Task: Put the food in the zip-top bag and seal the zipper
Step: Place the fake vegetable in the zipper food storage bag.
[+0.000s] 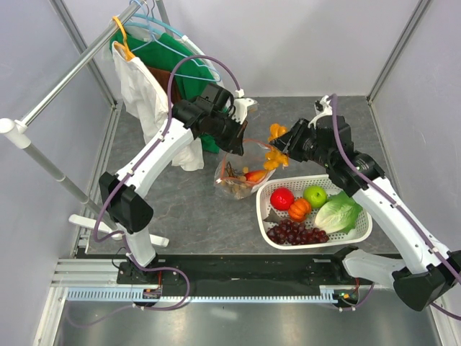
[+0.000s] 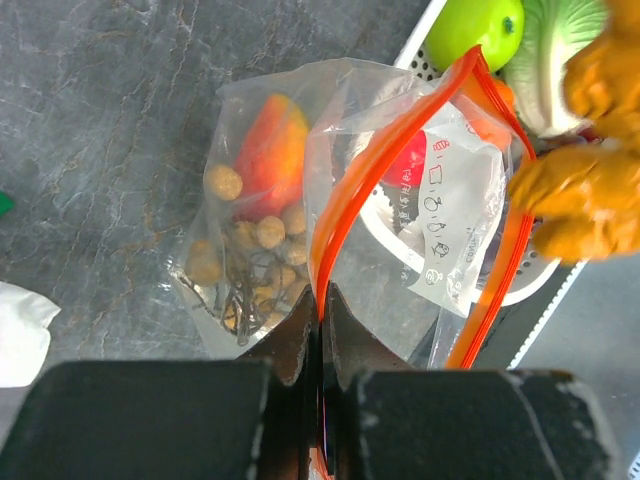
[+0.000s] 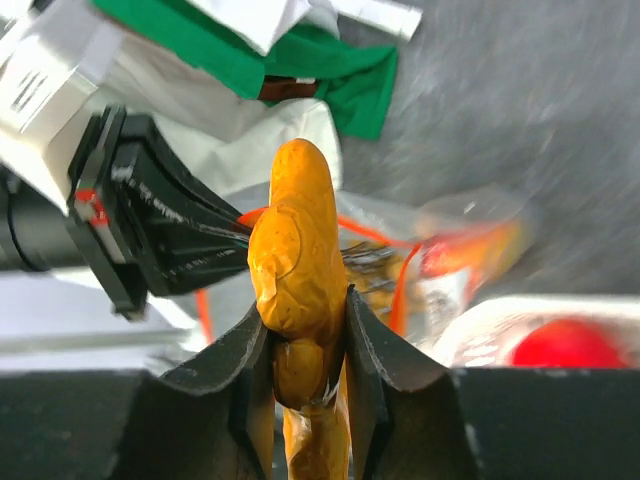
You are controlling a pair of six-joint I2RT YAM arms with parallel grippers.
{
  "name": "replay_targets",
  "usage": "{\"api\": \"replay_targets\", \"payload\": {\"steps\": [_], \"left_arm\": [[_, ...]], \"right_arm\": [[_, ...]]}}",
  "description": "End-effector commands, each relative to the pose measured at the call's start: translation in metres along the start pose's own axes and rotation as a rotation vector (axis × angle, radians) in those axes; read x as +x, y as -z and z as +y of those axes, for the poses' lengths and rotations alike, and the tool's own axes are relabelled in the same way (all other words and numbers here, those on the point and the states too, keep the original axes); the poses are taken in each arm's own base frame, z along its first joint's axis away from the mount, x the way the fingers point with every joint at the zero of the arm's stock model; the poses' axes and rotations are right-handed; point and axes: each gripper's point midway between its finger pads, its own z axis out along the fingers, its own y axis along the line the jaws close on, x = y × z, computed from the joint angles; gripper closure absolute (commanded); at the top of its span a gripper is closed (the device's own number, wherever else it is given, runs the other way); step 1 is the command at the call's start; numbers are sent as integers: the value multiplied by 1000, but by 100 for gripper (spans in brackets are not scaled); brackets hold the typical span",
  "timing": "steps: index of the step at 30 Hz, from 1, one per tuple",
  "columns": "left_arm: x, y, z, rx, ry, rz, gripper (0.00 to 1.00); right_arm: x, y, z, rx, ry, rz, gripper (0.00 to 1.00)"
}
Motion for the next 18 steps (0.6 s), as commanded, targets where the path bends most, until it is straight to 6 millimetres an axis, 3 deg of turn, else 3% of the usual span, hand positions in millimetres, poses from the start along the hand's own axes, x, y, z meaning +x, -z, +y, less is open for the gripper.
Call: {"api": "replay_targets", "payload": {"steps": [1, 3, 8, 18], "left_arm": [[-22, 14, -15, 52, 15, -76, 98], [-22, 14, -16, 53, 14, -78, 98], [-24, 14, -15, 42, 44, -85, 98], [-27, 5, 5, -59, 131, -99, 98]], "right_arm": [[13, -8, -2, 85, -429, 45, 100], [21, -11, -13, 160, -506, 68, 100], [34, -19, -10, 196, -672, 136, 100], [52, -34, 8, 188, -676, 198, 100]]}}
